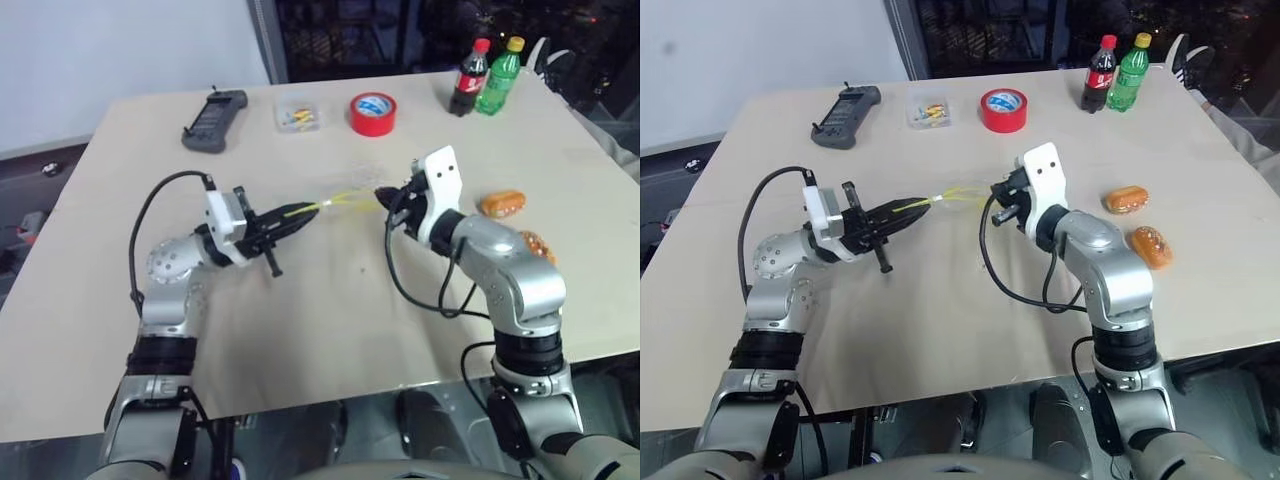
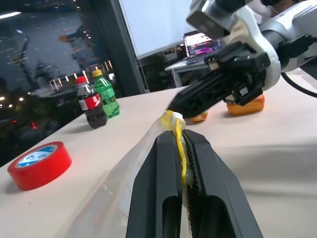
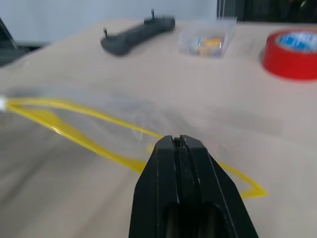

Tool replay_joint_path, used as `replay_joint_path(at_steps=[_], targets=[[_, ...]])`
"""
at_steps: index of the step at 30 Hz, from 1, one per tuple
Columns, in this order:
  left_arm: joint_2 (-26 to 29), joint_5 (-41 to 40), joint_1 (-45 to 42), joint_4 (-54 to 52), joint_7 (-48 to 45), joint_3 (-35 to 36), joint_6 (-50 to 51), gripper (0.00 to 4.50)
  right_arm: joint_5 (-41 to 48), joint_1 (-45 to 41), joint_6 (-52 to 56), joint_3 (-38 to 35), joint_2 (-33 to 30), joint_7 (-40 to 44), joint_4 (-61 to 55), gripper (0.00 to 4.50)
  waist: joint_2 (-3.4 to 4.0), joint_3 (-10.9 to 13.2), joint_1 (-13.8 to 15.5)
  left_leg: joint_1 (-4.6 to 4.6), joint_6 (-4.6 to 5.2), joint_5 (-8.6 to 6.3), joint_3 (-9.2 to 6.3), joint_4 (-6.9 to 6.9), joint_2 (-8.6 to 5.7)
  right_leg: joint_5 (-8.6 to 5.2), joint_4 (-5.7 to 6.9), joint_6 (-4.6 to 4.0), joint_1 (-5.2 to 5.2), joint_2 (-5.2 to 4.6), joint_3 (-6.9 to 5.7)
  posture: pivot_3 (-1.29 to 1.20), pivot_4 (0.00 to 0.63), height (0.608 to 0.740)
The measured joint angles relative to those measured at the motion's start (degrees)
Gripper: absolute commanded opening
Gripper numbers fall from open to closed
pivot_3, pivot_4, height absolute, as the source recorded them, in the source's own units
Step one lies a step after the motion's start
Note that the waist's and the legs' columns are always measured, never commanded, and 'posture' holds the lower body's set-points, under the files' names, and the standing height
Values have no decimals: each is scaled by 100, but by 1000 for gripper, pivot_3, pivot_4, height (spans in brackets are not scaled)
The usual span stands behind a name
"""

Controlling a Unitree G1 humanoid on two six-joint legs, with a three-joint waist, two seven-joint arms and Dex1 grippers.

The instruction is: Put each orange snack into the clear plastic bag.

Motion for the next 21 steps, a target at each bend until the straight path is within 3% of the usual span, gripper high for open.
replay_joint_path(at_steps=[14, 21], targets=[[89, -78, 254, -277, 45, 72, 100, 0, 505, 175, 205, 103, -470, -6, -167, 41, 0, 0, 0, 1, -1, -1, 3, -1, 11, 1, -2, -1, 1, 4, 0, 0, 150, 740], [111, -77, 421, -494, -88, -60, 185, 0, -193, -152, -1110, 852, -83, -364, 1593, 41, 0, 0, 4, 7, -4, 0, 9, -2, 21, 10, -2, -14, 1, 16, -1, 0, 150, 740]])
